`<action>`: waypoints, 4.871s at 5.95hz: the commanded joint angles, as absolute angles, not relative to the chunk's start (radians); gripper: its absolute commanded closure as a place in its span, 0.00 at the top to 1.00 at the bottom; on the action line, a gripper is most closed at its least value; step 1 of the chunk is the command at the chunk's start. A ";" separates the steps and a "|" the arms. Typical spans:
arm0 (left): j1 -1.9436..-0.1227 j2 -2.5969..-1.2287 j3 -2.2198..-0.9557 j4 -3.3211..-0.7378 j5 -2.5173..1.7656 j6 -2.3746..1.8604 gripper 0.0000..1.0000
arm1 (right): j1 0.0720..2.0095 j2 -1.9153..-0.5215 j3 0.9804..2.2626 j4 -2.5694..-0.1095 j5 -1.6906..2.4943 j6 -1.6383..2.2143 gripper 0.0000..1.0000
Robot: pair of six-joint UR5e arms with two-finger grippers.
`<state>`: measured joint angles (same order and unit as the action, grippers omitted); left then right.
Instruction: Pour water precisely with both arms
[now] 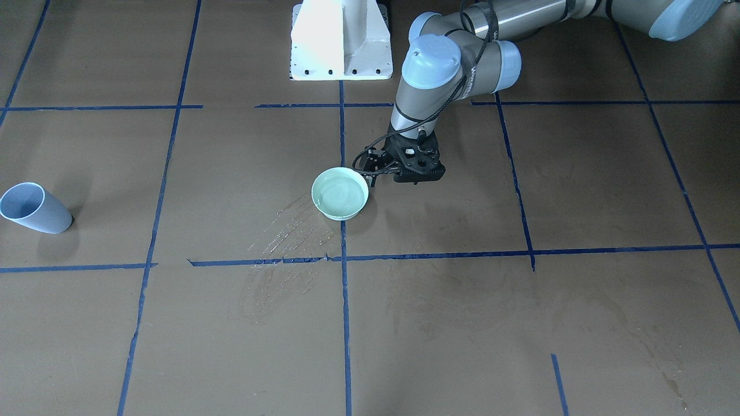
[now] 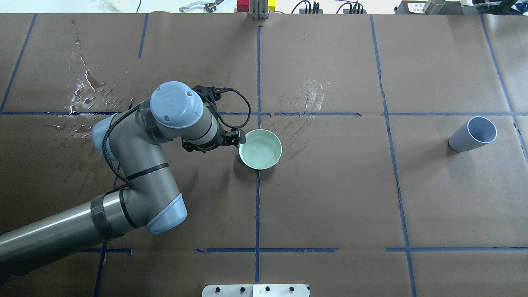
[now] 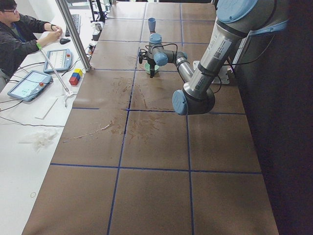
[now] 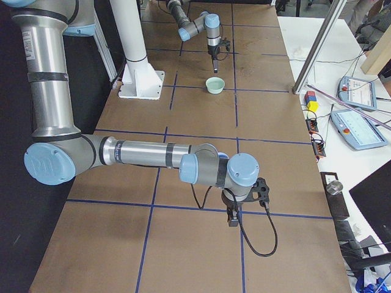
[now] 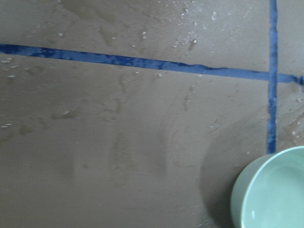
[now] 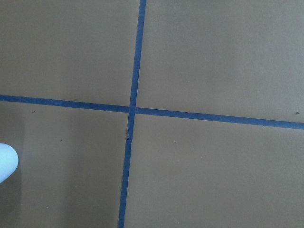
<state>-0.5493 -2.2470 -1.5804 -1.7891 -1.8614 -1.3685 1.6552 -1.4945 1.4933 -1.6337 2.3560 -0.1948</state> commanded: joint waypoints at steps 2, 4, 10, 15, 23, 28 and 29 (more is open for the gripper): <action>-0.513 -2.283 -1.509 -1.844 -1.859 -1.507 0.97 | 1.655 -1.496 1.494 -1.634 2.356 -0.195 1.00; -0.503 -2.287 -1.508 -1.871 -1.861 -1.538 0.73 | 1.657 -1.500 1.499 -1.634 2.356 -0.195 1.00; -0.521 -2.296 -1.522 -1.873 -1.867 -1.557 0.00 | 1.657 -1.503 1.499 -1.634 2.356 -0.198 1.00; -0.794 -2.072 -1.707 -1.867 -2.219 -1.293 0.00 | 1.655 -1.503 1.500 -1.634 2.356 -0.198 1.00; -1.183 -1.581 -1.496 -2.275 -2.453 -0.655 0.00 | 1.657 -1.520 1.531 -1.634 2.355 -0.198 1.00; -1.174 -1.594 -1.450 -2.278 -2.451 -0.710 0.00 | 1.657 -1.531 1.531 -1.634 2.352 -0.199 1.00; -1.170 -1.592 -1.447 -2.279 -2.448 -0.709 0.00 | 1.655 -1.531 1.531 -1.634 2.352 -0.199 1.00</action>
